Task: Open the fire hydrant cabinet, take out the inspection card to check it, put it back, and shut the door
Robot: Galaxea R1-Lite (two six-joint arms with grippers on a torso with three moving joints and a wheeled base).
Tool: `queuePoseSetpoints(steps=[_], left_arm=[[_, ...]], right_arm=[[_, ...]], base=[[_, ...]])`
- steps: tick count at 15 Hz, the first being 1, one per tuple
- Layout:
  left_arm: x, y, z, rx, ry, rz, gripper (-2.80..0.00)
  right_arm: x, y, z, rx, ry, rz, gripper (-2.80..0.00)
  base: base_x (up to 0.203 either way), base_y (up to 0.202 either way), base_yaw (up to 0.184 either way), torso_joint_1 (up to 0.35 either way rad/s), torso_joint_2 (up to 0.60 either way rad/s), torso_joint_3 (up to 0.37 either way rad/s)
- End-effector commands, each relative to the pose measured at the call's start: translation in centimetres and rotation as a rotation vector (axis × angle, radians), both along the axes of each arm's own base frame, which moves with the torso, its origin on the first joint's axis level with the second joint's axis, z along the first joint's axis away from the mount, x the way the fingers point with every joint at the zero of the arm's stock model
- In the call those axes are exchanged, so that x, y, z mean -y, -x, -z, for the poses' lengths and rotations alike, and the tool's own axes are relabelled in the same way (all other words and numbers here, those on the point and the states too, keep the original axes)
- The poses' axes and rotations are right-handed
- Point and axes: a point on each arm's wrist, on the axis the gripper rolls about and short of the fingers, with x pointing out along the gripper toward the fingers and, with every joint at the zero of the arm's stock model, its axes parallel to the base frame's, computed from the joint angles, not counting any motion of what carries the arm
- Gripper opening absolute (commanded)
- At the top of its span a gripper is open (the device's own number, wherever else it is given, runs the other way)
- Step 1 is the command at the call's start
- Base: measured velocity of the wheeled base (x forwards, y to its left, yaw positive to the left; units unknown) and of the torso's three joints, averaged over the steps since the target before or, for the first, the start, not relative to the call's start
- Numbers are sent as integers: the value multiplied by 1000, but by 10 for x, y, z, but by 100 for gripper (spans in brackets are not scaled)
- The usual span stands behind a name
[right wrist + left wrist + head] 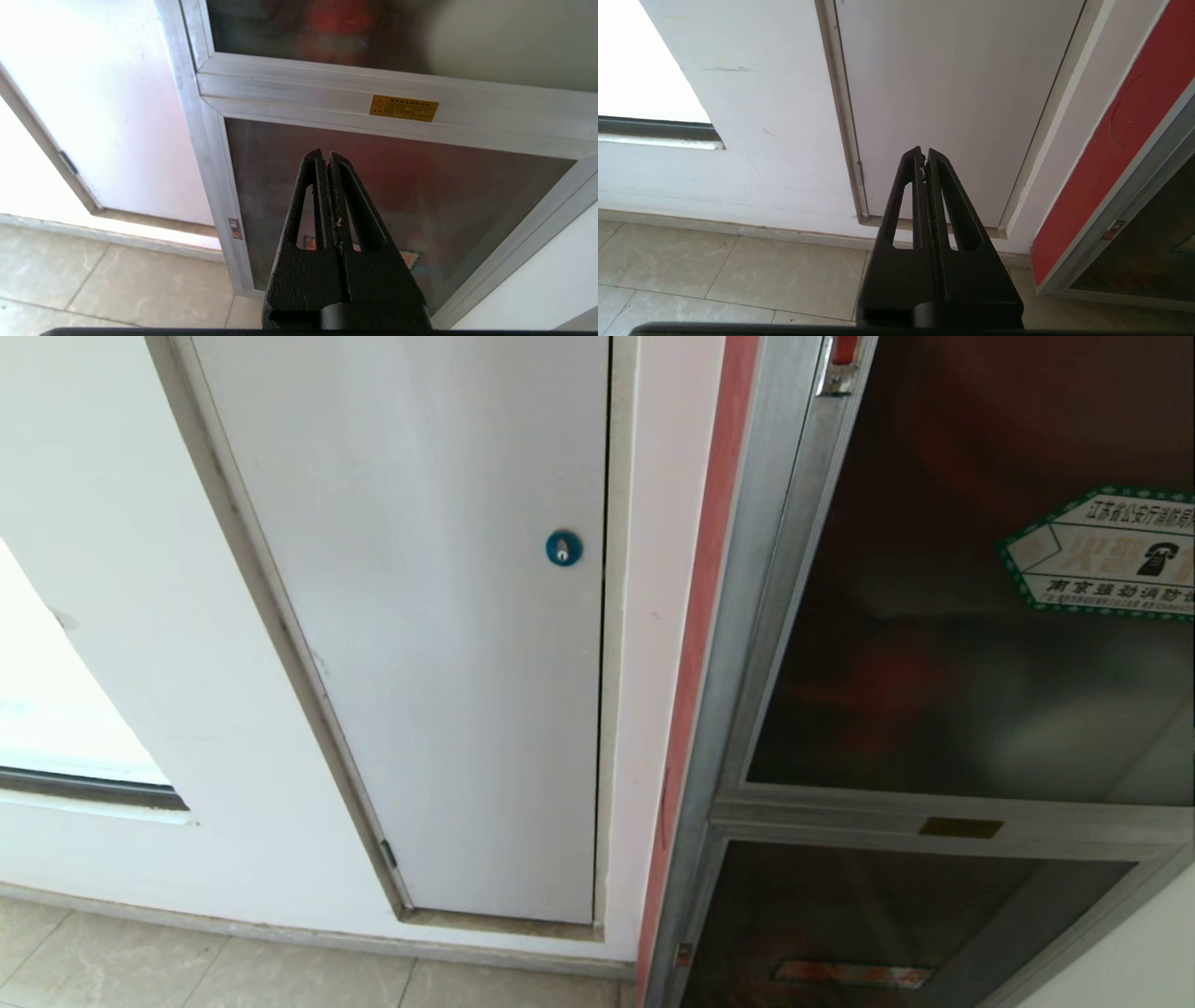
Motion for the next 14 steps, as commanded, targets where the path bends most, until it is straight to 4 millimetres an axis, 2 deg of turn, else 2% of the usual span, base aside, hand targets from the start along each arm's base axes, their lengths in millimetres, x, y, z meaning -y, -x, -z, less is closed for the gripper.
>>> queuePoseSetpoints(steps=[1,14], left_arm=[[0,0,1,-6,1,-1,-280],[0,0,1,-6,1,0,-280]], right_arm=[[0,0,0,-1,-10,5,-280],[0,0,0,0,-37,12,-280]], base=[[0,0,0,0,0,0],[0,0,0,0,0,0]])
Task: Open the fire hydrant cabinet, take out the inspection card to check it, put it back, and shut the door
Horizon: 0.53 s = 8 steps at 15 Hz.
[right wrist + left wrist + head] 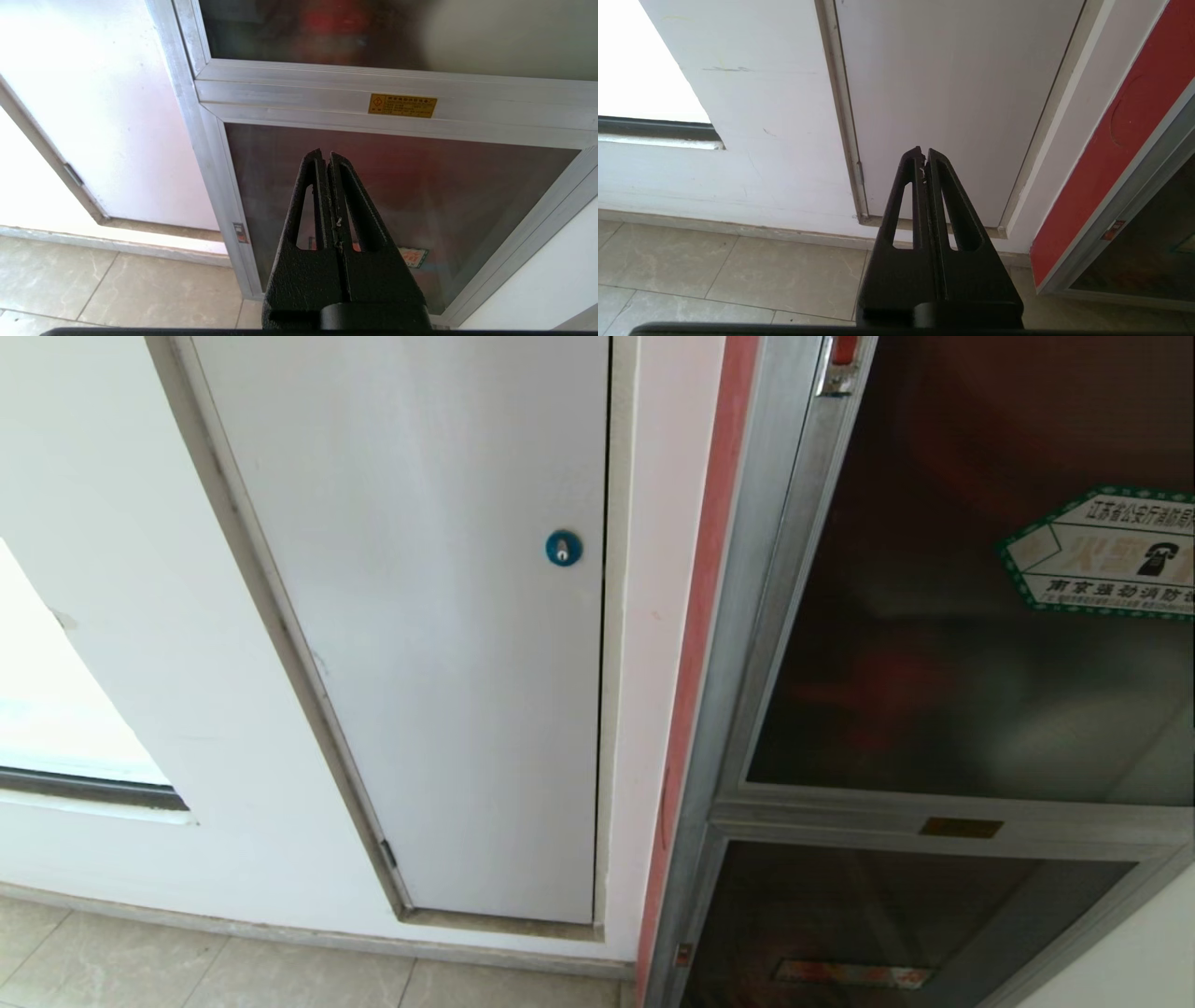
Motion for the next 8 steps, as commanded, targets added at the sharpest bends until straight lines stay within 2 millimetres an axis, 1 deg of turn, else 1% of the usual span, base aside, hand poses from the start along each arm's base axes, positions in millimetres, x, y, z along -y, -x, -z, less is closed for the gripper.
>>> queuePoseSetpoints(steps=[1,8], left_arm=[[0,0,1,-6,1,-2,-280],[0,0,1,-6,1,0,-280]], right_arm=[[0,0,0,-1,0,-1,-280],[0,0,0,-1,0,-1,-280]], base=[[0,0,0,0,0,0],[0,0,0,0,0,0]])
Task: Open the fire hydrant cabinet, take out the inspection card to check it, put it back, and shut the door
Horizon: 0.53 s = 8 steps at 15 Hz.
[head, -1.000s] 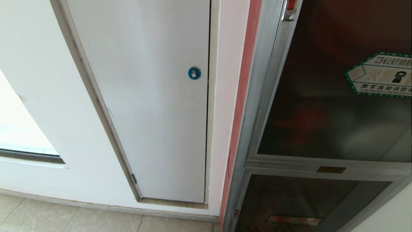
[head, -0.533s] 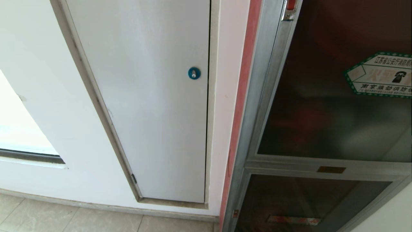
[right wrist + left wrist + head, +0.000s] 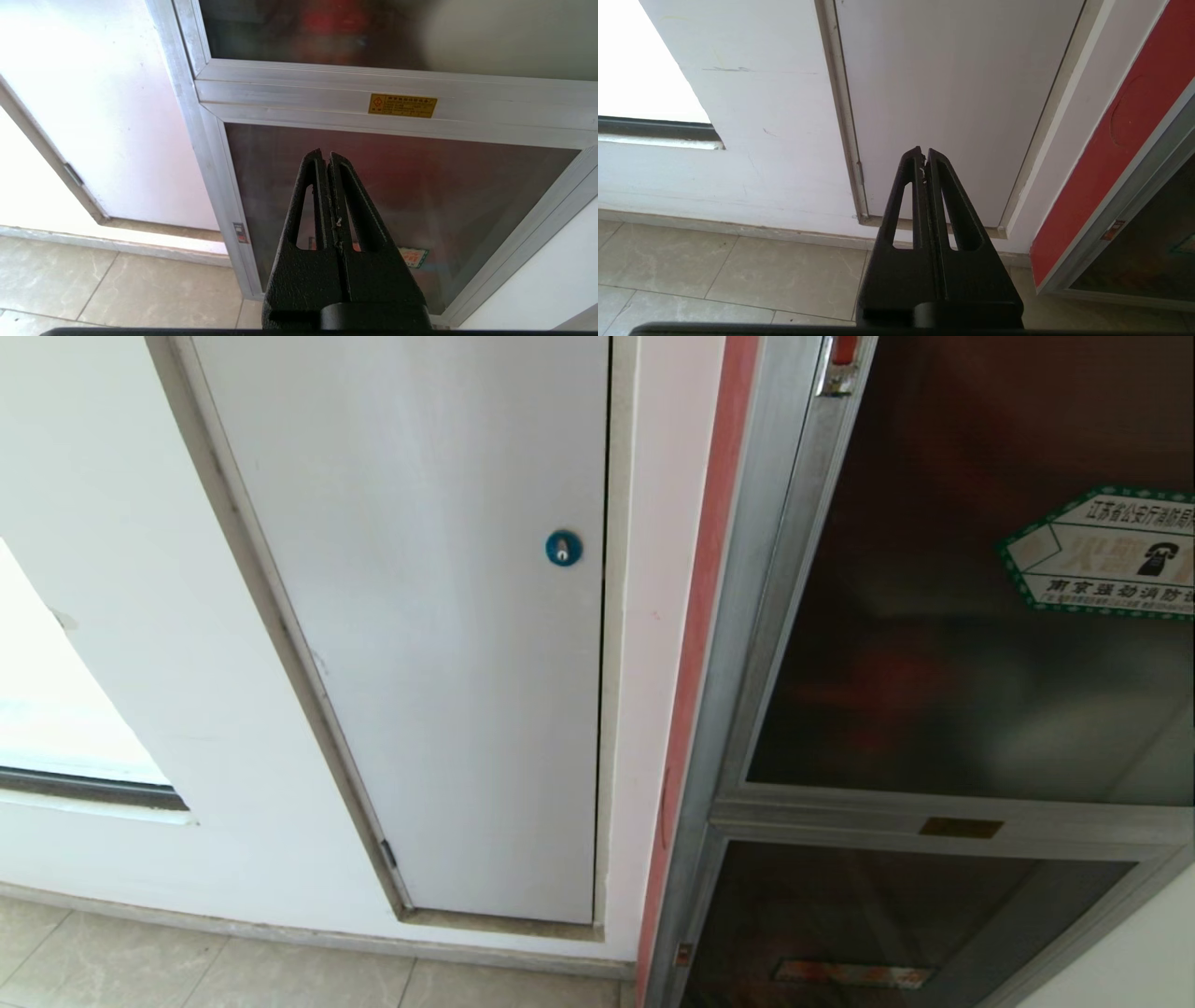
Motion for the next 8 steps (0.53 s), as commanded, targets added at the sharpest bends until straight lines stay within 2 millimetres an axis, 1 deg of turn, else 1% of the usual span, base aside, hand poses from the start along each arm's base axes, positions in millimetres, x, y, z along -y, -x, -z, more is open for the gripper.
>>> queuePoseSetpoints(steps=[1,8], left_arm=[[0,0,1,-6,0,0,-280],[0,0,1,-6,0,0,-280]], right_arm=[[0,0,0,-1,0,-1,-280],[0,0,0,-1,-2,-1,-280]], base=[[0,0,0,0,0,0],[0,0,0,0,0,0]])
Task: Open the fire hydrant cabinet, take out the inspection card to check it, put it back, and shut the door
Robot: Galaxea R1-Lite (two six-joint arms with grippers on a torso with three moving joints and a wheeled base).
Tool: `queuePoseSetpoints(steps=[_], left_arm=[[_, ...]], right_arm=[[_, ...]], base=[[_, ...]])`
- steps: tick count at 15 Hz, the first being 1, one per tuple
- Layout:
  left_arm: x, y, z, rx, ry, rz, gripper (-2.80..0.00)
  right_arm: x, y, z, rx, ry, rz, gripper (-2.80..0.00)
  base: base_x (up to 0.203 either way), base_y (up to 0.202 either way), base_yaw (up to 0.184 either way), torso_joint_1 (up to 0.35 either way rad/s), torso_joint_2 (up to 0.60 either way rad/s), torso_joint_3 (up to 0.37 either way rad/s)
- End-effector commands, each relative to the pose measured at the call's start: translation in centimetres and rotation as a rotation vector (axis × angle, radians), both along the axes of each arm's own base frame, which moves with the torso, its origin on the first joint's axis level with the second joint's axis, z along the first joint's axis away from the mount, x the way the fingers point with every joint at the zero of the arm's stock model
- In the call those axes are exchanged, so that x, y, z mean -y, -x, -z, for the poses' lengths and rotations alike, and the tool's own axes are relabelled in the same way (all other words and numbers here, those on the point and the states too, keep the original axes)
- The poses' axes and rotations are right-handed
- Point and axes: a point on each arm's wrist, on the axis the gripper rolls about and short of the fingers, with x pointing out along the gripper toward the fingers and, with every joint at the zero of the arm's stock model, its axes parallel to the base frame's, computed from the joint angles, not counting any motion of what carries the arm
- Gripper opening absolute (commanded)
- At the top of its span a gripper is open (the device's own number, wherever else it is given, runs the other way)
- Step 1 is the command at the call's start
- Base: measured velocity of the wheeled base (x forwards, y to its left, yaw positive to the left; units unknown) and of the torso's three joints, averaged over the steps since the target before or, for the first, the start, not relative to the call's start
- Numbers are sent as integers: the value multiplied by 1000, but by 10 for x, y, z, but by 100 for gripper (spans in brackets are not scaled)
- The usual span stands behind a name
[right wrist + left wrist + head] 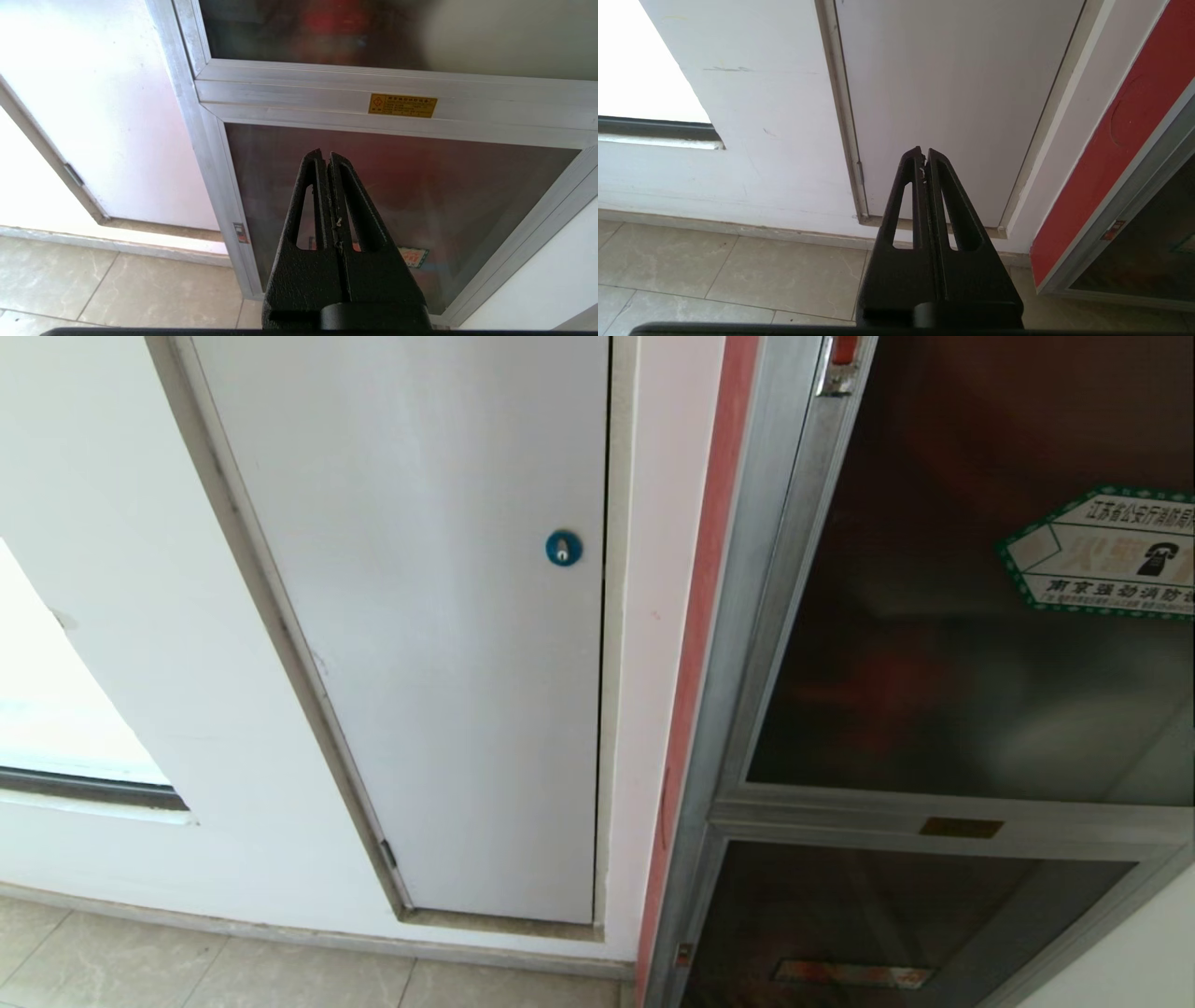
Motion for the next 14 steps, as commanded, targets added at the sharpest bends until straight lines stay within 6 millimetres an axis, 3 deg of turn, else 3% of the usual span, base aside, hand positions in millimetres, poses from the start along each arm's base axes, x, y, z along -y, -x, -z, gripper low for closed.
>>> queuePoseSetpoints(steps=[1,14], left_arm=[[0,0,1,-6,1,0,-280],[0,0,1,-6,1,0,-280]], right_arm=[[0,0,0,-1,-1,-1,-280],[0,0,0,-1,-1,-1,-280]], base=[[0,0,0,0,0,0],[0,0,0,0,0,0]])
